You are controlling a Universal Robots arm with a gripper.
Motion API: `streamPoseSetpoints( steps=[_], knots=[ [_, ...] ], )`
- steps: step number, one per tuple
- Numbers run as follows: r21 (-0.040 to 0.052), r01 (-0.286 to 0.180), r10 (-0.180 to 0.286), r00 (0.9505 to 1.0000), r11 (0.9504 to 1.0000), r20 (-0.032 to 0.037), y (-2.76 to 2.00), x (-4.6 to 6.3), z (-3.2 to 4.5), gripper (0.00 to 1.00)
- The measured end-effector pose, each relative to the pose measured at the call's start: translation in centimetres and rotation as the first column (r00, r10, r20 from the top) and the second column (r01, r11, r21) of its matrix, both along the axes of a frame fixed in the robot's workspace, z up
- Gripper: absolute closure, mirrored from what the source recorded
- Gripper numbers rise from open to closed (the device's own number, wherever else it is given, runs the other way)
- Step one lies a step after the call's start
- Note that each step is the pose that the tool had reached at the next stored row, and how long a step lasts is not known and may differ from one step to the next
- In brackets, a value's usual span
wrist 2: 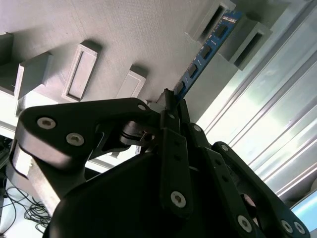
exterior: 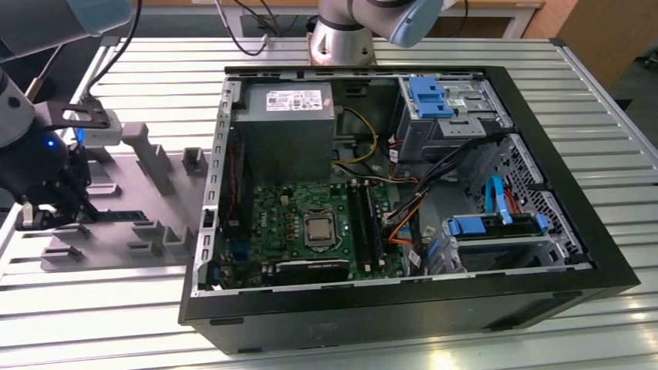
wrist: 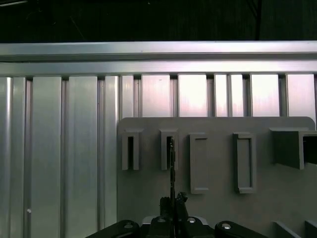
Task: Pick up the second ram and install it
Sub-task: 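Pick up the second ram and move it above second insertion slot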
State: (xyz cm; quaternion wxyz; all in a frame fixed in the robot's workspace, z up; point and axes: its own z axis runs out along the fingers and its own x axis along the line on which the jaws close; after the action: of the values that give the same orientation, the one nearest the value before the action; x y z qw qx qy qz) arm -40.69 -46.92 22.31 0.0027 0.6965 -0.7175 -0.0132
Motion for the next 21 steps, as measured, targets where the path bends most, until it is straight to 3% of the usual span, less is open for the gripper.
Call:
streamPoseSetpoints(
  steps=[21],
  knots=[
    [0.0000,0.000,0.000,1.0000,1.0000,-0.0001,0.00,0.0,1.98,0.86]
  ],
)
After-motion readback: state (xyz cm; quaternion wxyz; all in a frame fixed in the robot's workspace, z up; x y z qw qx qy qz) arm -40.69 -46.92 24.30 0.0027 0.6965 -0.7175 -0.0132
